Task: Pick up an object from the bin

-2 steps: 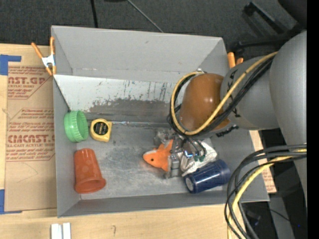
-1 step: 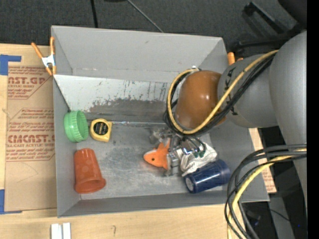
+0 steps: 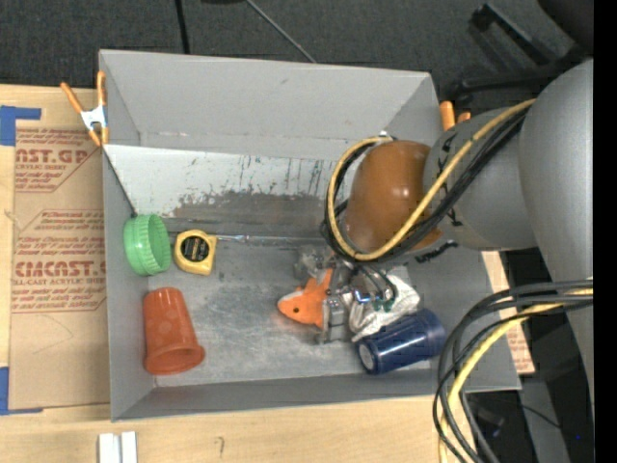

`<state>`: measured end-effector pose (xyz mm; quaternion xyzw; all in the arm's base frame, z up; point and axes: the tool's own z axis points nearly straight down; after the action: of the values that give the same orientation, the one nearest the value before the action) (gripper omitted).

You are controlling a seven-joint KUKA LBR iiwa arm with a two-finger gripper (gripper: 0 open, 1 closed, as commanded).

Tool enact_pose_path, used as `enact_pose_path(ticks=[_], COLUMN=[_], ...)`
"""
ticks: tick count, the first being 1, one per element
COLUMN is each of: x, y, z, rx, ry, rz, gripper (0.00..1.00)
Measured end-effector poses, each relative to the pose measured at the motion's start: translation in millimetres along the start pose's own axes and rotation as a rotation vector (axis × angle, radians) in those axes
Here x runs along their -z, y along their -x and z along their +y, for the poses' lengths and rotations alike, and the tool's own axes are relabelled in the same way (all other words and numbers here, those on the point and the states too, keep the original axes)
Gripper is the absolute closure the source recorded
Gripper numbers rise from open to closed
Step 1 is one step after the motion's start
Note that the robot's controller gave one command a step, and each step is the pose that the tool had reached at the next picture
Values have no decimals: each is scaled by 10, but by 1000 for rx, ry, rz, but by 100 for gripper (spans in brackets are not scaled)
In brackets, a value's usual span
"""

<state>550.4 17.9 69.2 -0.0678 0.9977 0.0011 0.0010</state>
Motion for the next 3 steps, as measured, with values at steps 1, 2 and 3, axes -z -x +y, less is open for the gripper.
enact_pose_path(ticks=[1, 2, 3], x=[8, 8, 47], y=[70, 70, 57], z=[50, 50, 52], rx=[124, 124, 124], ry=[-2, -2, -1], rz=[-3, -3, 2], gripper=[100, 100, 100])
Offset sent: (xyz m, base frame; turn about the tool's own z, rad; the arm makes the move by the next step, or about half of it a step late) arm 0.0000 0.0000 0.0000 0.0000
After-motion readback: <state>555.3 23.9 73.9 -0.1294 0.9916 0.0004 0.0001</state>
